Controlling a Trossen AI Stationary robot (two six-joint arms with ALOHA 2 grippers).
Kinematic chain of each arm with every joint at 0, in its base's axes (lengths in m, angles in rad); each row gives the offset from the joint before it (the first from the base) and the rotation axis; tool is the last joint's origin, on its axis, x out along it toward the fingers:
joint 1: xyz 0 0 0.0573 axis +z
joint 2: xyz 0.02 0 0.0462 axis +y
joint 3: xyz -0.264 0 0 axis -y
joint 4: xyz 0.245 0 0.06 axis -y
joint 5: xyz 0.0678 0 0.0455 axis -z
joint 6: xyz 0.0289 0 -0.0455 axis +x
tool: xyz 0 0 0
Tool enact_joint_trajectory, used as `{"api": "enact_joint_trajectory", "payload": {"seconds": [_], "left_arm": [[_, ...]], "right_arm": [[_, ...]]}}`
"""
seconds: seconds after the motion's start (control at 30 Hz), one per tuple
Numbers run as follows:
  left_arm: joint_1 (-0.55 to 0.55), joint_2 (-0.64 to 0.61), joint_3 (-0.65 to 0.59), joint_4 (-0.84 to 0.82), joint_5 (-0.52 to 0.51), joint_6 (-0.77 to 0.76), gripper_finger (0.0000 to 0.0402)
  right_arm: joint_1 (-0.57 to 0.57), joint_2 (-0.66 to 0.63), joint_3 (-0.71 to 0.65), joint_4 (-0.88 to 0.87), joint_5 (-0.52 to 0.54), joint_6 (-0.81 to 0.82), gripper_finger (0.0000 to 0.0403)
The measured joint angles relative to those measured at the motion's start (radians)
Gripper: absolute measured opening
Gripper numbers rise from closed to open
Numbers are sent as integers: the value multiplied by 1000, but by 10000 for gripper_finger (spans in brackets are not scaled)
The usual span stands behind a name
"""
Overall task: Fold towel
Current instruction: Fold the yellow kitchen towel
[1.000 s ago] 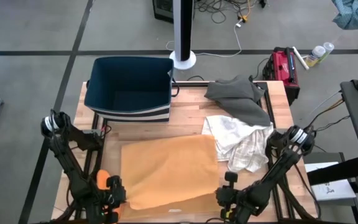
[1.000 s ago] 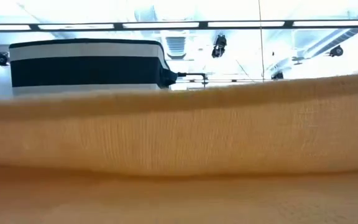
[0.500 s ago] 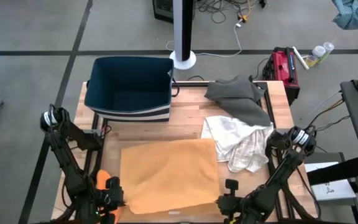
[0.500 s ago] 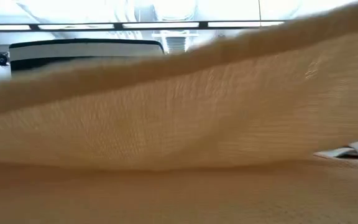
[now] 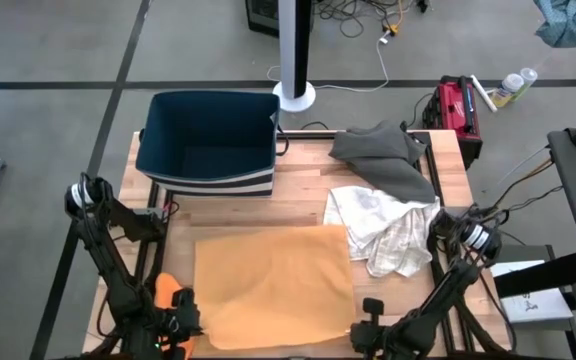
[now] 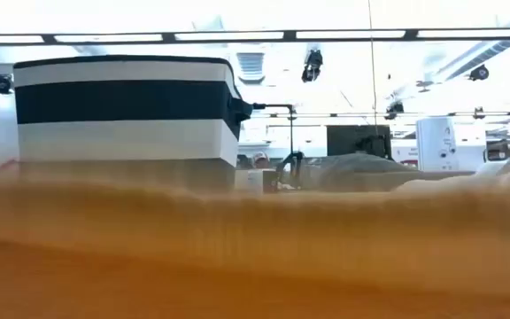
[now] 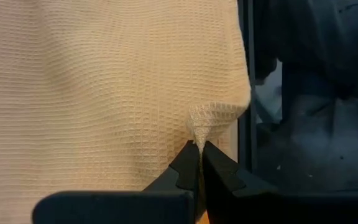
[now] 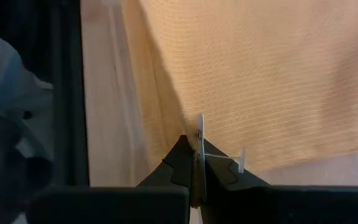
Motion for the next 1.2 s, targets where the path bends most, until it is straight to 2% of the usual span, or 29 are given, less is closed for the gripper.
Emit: {"api": "enact_joint_trajectory", "payload": {"seconds": [0.4,0.53,0.67,0.83,1.0,1.1,1.2], "left_arm": [[2,19,0,27,10,1,0],[1,16,0,-25,20,-17,0],[3,-16,0,-99,-20,-17,0],[4,-113,0,-259,-191,-17,0],[38,-262,0,-504,-435,-29,0],[109,-351,0,-690,-549,-72,0],[230,-438,0,-890,-623,-119,0]], "right_arm": [[-5,-10,1,-5,34,-14,0],[-5,-11,16,-5,41,-29,4],[-5,-39,33,-8,131,-80,5],[-22,-119,34,-112,290,-115,2],[-95,-238,34,-345,563,-158,2],[-184,-333,34,-458,703,-229,2],[-305,-429,34,-501,821,-352,2]]}}
